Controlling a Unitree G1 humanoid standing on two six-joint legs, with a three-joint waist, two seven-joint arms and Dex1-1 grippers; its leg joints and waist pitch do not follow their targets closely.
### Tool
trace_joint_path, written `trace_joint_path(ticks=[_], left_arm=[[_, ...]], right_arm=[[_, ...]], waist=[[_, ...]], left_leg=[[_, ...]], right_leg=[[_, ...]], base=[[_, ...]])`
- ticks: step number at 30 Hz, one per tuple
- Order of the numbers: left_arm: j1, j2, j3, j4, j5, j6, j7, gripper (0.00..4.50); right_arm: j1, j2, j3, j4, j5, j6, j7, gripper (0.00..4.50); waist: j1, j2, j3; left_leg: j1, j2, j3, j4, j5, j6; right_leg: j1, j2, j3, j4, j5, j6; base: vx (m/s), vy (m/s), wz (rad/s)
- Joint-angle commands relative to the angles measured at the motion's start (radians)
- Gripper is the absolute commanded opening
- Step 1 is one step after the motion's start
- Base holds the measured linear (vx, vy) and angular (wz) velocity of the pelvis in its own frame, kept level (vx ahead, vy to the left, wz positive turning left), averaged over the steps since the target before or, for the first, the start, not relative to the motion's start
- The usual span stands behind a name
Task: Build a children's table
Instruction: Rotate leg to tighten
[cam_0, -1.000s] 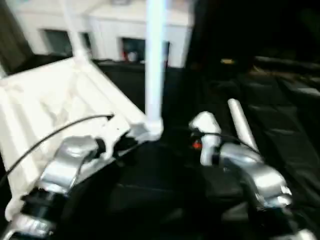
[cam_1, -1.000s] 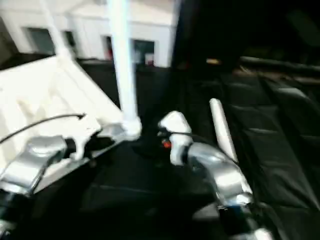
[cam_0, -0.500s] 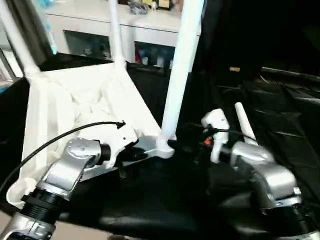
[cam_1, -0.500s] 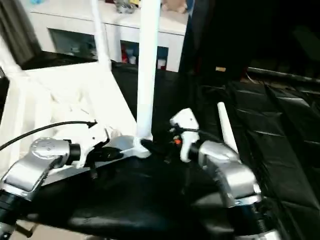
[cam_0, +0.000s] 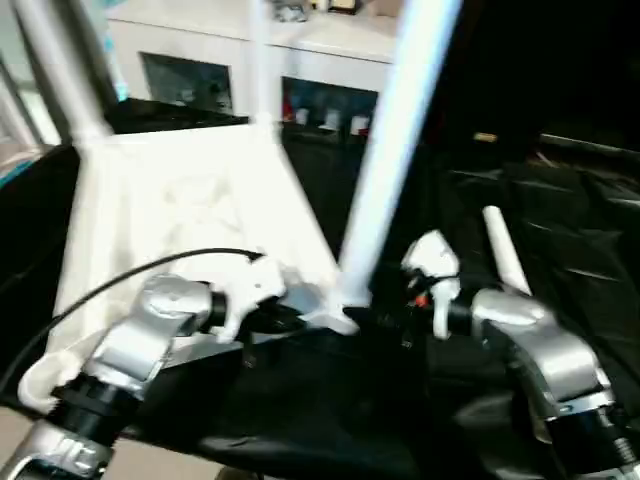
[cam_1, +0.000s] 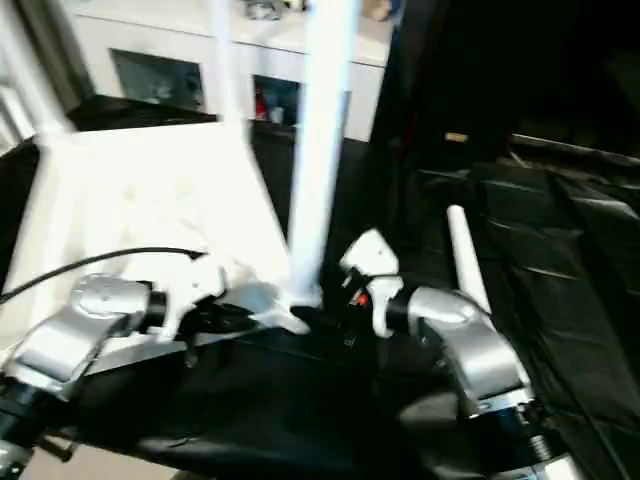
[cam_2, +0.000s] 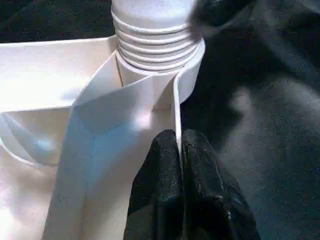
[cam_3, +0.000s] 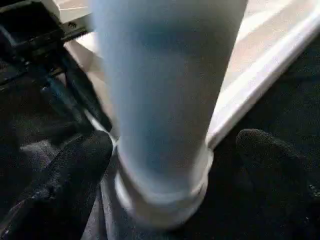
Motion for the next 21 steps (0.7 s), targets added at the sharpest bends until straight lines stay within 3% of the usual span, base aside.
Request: trace_joint_path(ticks=[1,3,5,9,10,21], left_arm=[[-0.054,-0.025,-0.011,-0.046,-0.030,-0.044,-0.038,0.00],[-0.056,-0.023,-0.014,-0.044,-0.027,-0.049,-0.042,0.00],[-0.064,-0.024,-0.013,-0.032,-0.021,-0.057,-0.045,0.00],[-0.071,-0.023,-0.014,-0.017,-0.013,-0.064,-0.042,0.00],[-0.071,-0.023,-0.014,-0.017,-0.013,-0.064,-0.042,0.00],[-0.064,-0.016,-0.012,-0.008,-0.004,-0.075,-0.034,0.00]], right_arm=[[-0.010,-0.006,0.006,0.005,-0.009,-0.011,-0.001,4.43],[-0.010,-0.006,0.007,0.005,-0.009,-0.012,0.000,4.43],[-0.010,-0.008,0.010,0.010,-0.012,-0.019,0.005,4.43],[-0.010,-0.011,0.015,0.021,-0.020,-0.036,0.015,4.43],[-0.010,-0.011,0.015,0.021,-0.020,-0.036,0.015,4.16],[-0.015,-0.005,0.026,0.060,-0.031,-0.065,0.021,3.24]], waist=[[-0.010,0.007,-0.063],[-0.010,0.010,-0.063],[-0.012,0.006,-0.062],[-0.014,0.007,-0.063],[-0.014,0.008,-0.063],[-0.015,0.006,-0.060]], left_leg=[[0.037,0.000,0.021,-0.079,-0.288,-0.032],[0.036,0.000,0.020,-0.080,-0.293,-0.036],[0.034,0.000,0.020,-0.082,-0.304,-0.040],[0.034,0.000,0.020,-0.081,-0.298,-0.040],[0.035,0.000,0.020,-0.080,-0.290,-0.039],[0.034,0.001,0.020,-0.083,-0.308,-0.037]], right_leg=[[0.018,-0.016,0.008,-0.080,-0.118,-0.191],[0.019,-0.016,0.007,-0.079,-0.126,-0.188],[0.020,-0.018,0.008,-0.082,-0.150,-0.180],[0.019,-0.016,0.007,-0.082,-0.149,-0.180],[0.018,-0.015,0.008,-0.081,-0.131,-0.185],[0.017,-0.016,0.008,-0.083,-0.157,-0.186]], base=[[0.000,0.000,0.00],[0.000,0.000,0.00],[0.000,0.000,0.00],[0.000,0.000,0.00],[0.000,0.000,0.00],[0.000,0.000,0.00]])
